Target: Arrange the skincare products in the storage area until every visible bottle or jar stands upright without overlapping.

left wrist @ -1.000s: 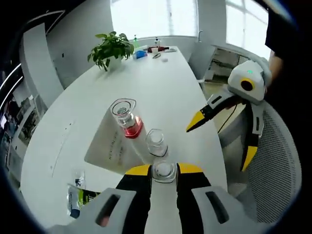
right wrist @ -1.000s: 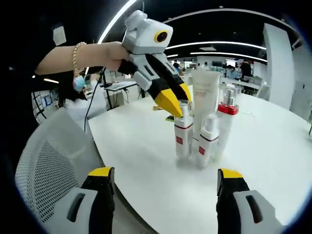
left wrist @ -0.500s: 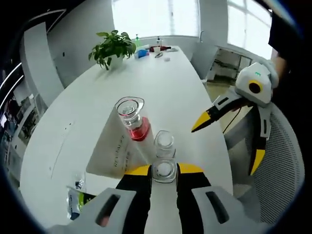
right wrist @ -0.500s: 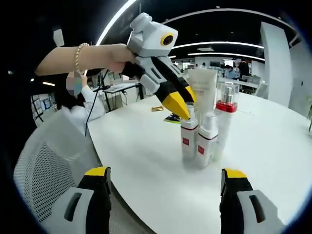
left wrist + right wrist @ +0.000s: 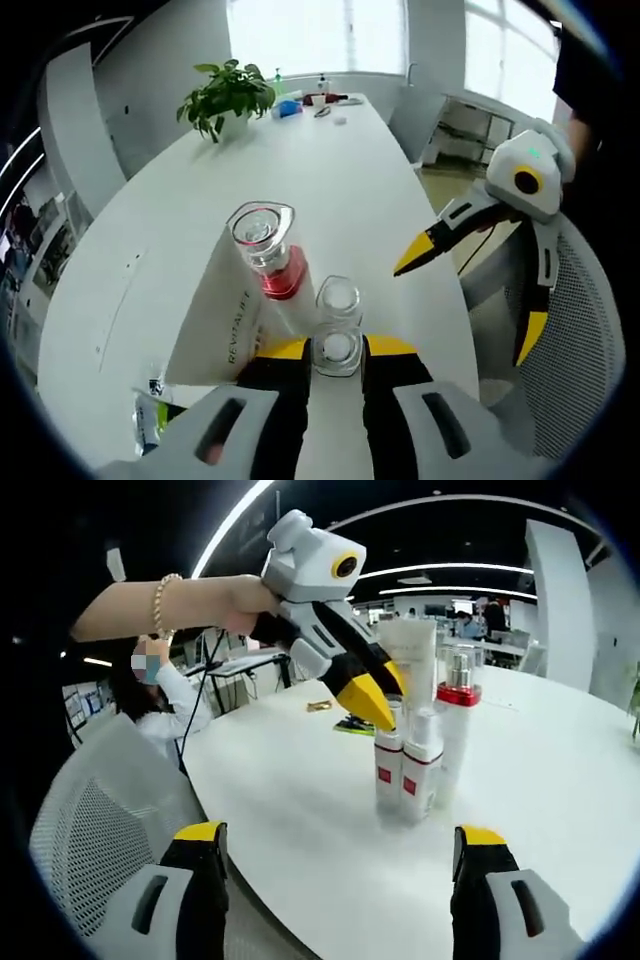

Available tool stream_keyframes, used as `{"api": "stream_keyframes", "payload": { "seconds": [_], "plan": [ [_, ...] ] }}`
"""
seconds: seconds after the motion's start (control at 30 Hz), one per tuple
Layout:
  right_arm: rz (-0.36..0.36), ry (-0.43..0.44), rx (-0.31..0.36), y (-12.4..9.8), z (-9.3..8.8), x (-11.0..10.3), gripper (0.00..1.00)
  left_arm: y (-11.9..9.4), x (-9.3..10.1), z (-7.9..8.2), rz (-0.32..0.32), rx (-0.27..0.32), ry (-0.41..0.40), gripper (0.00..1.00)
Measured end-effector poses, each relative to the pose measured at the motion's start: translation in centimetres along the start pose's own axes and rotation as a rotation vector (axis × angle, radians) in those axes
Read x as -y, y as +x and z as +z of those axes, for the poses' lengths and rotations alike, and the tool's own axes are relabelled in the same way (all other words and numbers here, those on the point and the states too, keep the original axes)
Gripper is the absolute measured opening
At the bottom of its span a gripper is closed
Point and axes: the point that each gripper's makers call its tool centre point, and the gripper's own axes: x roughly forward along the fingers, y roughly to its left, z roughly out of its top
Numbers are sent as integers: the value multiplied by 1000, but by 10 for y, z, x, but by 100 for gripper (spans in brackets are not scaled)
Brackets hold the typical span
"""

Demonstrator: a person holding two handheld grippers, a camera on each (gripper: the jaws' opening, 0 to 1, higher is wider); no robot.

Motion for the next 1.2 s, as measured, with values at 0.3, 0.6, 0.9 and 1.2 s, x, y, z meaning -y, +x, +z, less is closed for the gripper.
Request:
{"api": "stream_keyframes", "payload": {
  "seconds": [0.3,0.6,0.9,1.2],
  "plan": [
    [10,8,3,0,0,-3,99,-1,1,-3,-7,-13,-14,22],
    [9,10,1,0,-1,-2,99,-4,1,0,-3,0,-24,21],
    [10,7,0,1,-1,-2,99,-12,-1,10,16,22,-15,23],
    [14,-1,1,1,-1,-3,99,-25,3,19,28,51,-11,27]
  ]
}}
